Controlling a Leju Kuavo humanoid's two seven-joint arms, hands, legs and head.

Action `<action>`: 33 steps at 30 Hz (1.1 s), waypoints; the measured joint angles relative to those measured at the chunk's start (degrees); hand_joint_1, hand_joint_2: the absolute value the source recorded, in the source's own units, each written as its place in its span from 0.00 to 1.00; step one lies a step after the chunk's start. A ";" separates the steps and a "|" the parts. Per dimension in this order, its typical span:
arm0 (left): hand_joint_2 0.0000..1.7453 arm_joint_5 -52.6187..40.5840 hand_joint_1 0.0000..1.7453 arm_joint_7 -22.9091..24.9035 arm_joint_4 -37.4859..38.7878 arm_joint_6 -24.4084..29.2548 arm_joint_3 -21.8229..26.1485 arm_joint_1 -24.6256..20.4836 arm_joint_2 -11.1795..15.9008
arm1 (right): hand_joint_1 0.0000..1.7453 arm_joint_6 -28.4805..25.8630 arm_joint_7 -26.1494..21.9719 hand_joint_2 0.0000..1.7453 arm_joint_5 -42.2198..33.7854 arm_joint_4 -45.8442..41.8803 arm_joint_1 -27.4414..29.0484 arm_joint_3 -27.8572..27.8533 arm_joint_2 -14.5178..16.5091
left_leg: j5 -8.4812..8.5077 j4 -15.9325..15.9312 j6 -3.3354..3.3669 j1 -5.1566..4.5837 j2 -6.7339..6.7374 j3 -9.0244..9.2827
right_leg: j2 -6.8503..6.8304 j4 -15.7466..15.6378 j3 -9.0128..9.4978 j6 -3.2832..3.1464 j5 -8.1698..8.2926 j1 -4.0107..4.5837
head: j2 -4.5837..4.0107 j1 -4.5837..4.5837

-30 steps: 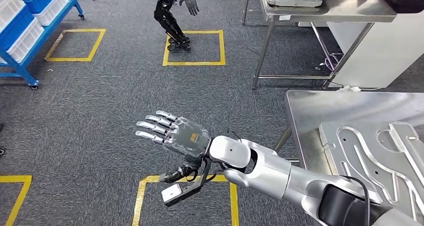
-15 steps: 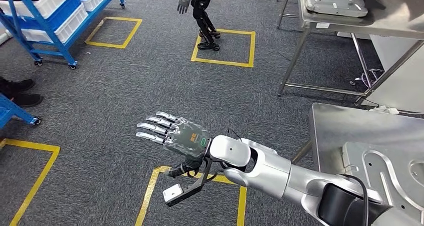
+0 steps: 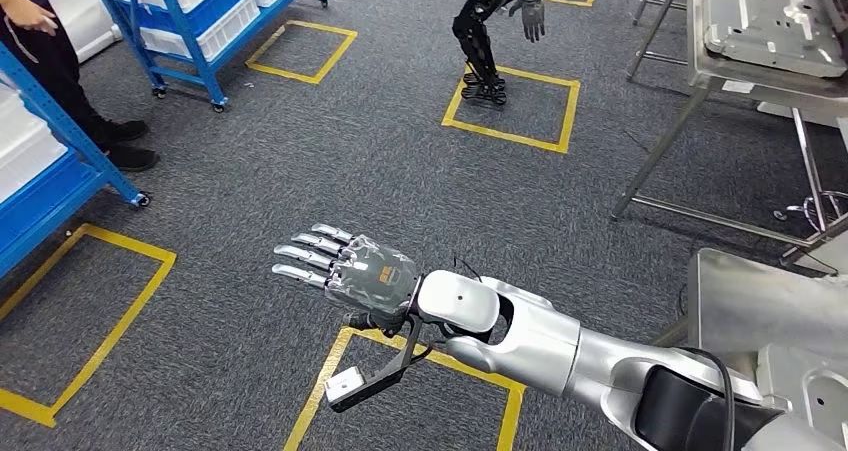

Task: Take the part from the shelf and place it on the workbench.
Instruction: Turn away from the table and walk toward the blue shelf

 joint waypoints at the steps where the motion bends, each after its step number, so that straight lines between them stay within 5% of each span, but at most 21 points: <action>1: 0.00 0.04 0.00 -0.03 0.00 0.00 0.00 -0.03 0.00 | 0.00 0.04 -0.07 1.00 -0.05 0.03 -0.03 0.03 0.02 | 0.05 0.12 -0.36 0.09 -0.63 -0.35 | 0.89 -1.18 0.47 -0.10 0.03 -0.01 | 0.00 0.01; 4: 0.00 0.18 0.00 -0.21 0.00 -0.02 0.00 0.13 0.01 | 0.00 0.24 -0.11 1.00 -0.22 0.19 -0.18 0.15 0.27 | 0.33 0.17 -1.42 0.45 -1.77 -1.06 | -0.52 -1.72 0.72 -0.96 0.11 0.22 | 0.00 0.00; 6: 0.00 0.39 0.00 -0.42 0.00 -0.11 0.00 0.16 0.00 | 0.00 0.35 -0.08 1.00 -0.49 0.34 -0.44 0.18 0.65 | -1.26 2.80 -1.85 0.36 0.94 -2.34 | -2.03 -2.26 1.02 -1.74 0.35 0.17 | 0.00 -0.02; 8: 0.00 0.67 0.00 -0.75 0.00 -0.26 0.00 -0.01 -0.03 | 0.00 0.44 -0.13 1.00 -0.80 0.47 -0.55 0.23 0.90 | -4.74 9.48 -2.17 0.38 4.14 -5.52 | -3.76 -2.45 1.15 -2.26 0.31 0.51 | 0.00 -0.04; 10: 0.00 0.91 0.00 -1.00 0.00 -0.32 0.00 -0.12 -0.05 | 0.00 0.55 -0.15 1.00 -0.97 0.70 -0.53 0.34 0.99 | -6.83 15.27 -2.41 0.50 5.04 -8.33 | -5.62 -2.43 1.14 -2.50 0.15 0.80 | 0.00 -0.04; 11: 0.00 1.01 0.00 -1.05 0.00 -0.32 0.00 -0.09 -0.05 | 0.00 0.60 -0.15 1.00 -1.02 0.81 -0.53 0.39 1.11 | -6.32 15.36 -2.44 0.51 5.23 -8.27 | -6.46 -2.43 1.17 -2.54 0.05 0.87 | 0.00 -0.03; 15: 0.00 1.34 0.00 -1.07 0.00 -0.16 -0.04 -0.02 -0.05 | 0.00 0.73 -0.15 1.00 -1.19 0.93 -0.68 0.42 1.67 | -0.64 2.45 -1.76 -0.08 8.31 -0.99 | -9.02 -2.39 1.78 -2.15 -0.57 1.22 | 0.00 -0.04; 17: 0.00 1.42 0.00 -1.09 0.00 -0.02 -0.14 -0.09 -0.04 | 0.00 0.79 -0.15 1.00 -1.34 1.01 -0.75 0.42 1.79 | -0.53 -0.07 -1.17 -0.63 9.04 0.21 | -10.12 -2.43 1.98 -1.72 -0.79 1.45 | 0.00 -0.03; 19: 0.00 1.43 0.00 -1.10 0.00 0.02 -0.26 -0.04 -0.05 | 0.00 0.83 -0.15 1.00 -1.48 1.09 -0.77 0.42 1.94 | -0.32 -0.50 -0.57 -0.57 7.91 0.28 | -11.04 -2.52 2.22 -1.20 -1.04 1.48 | 0.00 -0.03; 21: 0.00 1.44 0.00 -1.10 0.00 0.02 -0.34 0.04 -0.10 | 0.00 0.83 -0.15 1.00 -1.62 1.17 -0.85 0.41 2.10 | -0.03 -1.21 0.07 -0.21 6.84 0.76 | -8.92 -0.82 1.69 -0.69 -2.37 1.29 | 0.00 -0.02; 23: 0.00 1.43 0.00 -1.10 0.00 0.02 -0.39 -0.03 -0.14 | 0.00 0.78 -0.14 1.00 -1.77 1.31 -0.70 0.40 2.04 | 0.11 -1.57 0.55 0.04 5.87 1.04 | -5.46 5.23 -1.25 -0.38 -5.38 0.99 | 0.00 0.01; 25: 0.00 1.43 0.00 -1.04 0.00 0.05 -0.45 -0.15 -0.15 | 0.00 0.59 -0.13 1.00 -1.85 1.53 -0.06 0.40 1.79 | 0.07 -1.49 0.74 0.09 4.54 1.03 | -4.39 11.71 -4.88 -0.18 -7.41 0.75 | 0.00 0.01; 26: 0.00 1.43 0.00 -1.01 0.00 0.06 -0.51 -0.14 -0.15 | 0.00 0.45 -0.13 1.00 -1.89 1.65 0.30 0.40 1.63 | 0.02 -1.38 0.72 0.12 3.75 1.04 | -4.29 12.69 -5.69 -0.08 -6.99 0.61 | 0.00 0.00; 28: 0.00 1.43 0.00 -0.98 0.00 0.07 -0.68 -0.04 -0.23 | 0.00 0.18 -0.13 1.00 -1.92 1.81 0.69 0.39 1.37 | -0.24 -0.88 0.39 0.30 2.13 1.06 | -3.79 8.40 -4.27 0.11 -3.20 0.24 | 0.00 0.00; 30: 0.00 1.43 0.00 -0.95 0.00 0.09 -0.85 0.03 -0.31 | 0.00 -0.11 -0.13 1.00 -1.94 1.93 0.85 0.38 1.14 | -0.69 -0.01 -0.27 0.39 0.76 0.72 | -1.36 1.87 -1.55 0.28 -0.22 -0.27 | 0.00 -0.02; 32: 0.00 1.43 0.00 -0.90 0.00 0.16 -0.96 0.08 -0.32 | 0.00 -0.38 -0.13 1.00 -1.95 2.02 1.27 0.38 1.07 | -0.78 0.40 -0.97 0.49 -0.35 0.14 | 0.18 -0.59 -0.50 0.11 0.06 -0.34 | 0.00 -0.02; 33: 0.00 1.43 0.00 -0.88 0.00 0.20 -1.02 0.13 -0.33 | 0.00 -0.46 -0.14 1.00 -1.96 2.04 1.47 0.38 1.04 | -0.67 0.39 -1.30 0.59 -0.91 -0.06 | -0.19 -0.77 -0.44 -0.18 0.12 -0.18 | 0.00 -0.02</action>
